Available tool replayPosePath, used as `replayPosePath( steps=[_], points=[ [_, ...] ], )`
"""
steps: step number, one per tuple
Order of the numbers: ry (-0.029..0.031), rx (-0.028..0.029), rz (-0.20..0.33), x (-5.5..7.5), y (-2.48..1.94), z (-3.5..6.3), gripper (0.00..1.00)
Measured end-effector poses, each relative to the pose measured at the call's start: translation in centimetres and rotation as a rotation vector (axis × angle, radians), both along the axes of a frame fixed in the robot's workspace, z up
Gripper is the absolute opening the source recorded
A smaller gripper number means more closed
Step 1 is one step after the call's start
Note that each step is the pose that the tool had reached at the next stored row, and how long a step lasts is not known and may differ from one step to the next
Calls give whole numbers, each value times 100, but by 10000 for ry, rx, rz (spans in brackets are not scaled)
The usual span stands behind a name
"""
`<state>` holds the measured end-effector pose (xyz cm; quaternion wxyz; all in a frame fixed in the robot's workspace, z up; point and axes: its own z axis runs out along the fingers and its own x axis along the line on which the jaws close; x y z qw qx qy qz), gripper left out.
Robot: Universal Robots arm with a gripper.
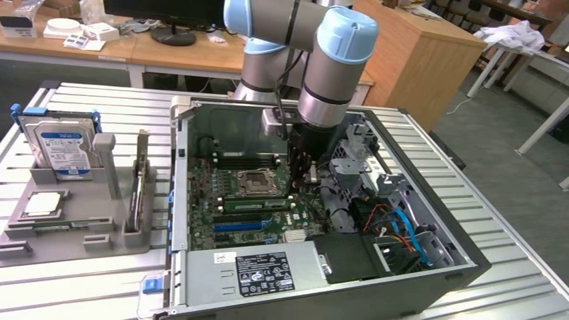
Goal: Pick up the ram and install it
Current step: 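Press down the ram until it locks into place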
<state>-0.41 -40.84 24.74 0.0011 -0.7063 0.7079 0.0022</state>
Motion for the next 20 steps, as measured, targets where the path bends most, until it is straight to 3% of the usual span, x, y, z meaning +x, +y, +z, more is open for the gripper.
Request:
replayPosePath(
  steps=[20],
  points=[
    [1, -2, 0, 0, 0, -50, 11]
  ],
)
